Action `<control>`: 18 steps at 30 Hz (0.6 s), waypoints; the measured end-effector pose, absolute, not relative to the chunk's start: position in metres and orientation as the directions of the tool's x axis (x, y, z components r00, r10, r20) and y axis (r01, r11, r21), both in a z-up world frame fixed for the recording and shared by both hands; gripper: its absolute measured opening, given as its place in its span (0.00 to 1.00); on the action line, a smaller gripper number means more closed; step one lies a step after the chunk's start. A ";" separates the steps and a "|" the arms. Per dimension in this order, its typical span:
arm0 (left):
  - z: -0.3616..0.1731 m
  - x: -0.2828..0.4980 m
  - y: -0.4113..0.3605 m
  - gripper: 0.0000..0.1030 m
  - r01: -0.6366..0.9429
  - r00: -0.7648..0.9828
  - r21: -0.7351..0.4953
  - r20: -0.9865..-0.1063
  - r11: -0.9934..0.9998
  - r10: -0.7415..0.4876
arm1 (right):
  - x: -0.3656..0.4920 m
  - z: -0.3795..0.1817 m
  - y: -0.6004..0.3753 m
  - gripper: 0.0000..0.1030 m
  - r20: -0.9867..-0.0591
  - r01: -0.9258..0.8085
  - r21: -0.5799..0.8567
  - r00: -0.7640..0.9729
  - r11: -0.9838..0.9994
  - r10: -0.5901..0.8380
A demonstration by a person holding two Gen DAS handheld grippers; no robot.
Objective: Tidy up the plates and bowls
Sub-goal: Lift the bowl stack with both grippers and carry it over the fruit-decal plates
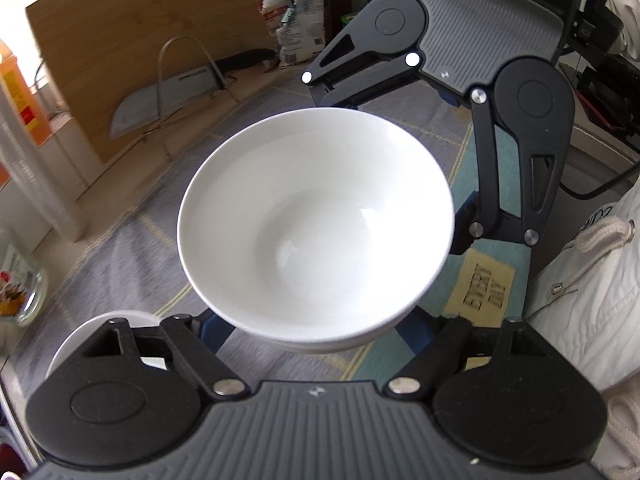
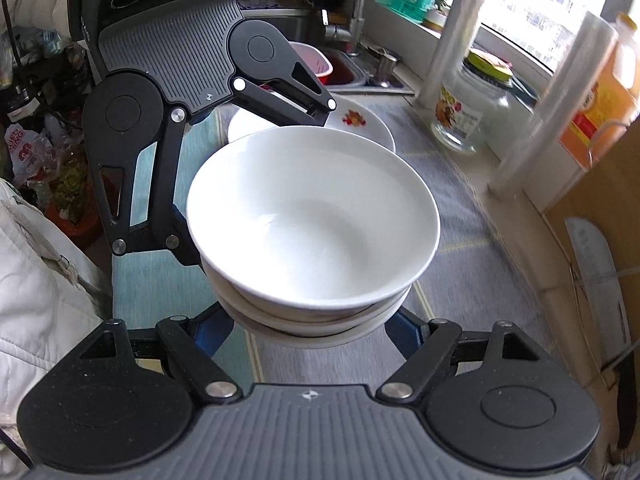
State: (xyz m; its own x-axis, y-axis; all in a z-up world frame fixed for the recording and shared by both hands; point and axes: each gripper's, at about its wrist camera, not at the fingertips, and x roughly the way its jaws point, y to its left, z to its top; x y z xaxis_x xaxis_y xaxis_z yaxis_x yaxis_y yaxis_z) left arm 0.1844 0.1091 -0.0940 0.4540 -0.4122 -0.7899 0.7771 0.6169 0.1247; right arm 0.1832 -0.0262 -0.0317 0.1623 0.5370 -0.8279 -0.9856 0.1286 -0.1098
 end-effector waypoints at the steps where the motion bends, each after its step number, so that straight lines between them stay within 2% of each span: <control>1: -0.093 0.184 0.114 0.82 0.775 0.458 0.128 -0.789 0.619 -0.411 | 0.182 -0.031 -0.021 0.83 -0.827 -0.985 -0.114 0.165 0.126 0.538; 18: -0.085 0.183 0.198 0.82 0.700 0.542 0.179 -0.764 0.691 -0.351 | 0.195 -0.026 0.075 0.83 -0.815 -0.985 -0.168 0.158 0.034 0.557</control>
